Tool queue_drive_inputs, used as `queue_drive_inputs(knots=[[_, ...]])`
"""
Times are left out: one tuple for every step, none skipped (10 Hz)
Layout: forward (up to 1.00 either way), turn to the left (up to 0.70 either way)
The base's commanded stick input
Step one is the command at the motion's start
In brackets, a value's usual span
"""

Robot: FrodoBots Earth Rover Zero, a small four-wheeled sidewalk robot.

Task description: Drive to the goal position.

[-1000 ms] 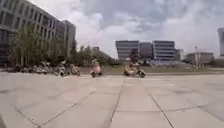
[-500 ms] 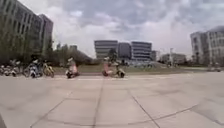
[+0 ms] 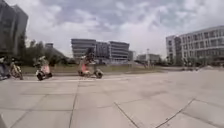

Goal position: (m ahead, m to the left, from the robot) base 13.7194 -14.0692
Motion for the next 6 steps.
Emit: queue_drive_inputs(knots=[[0.70,-0.34],[0.70,-0.34],[0.70,-0.34],[0.70,-0.34],[0.70,-0.34],[0.70,-0.34]])
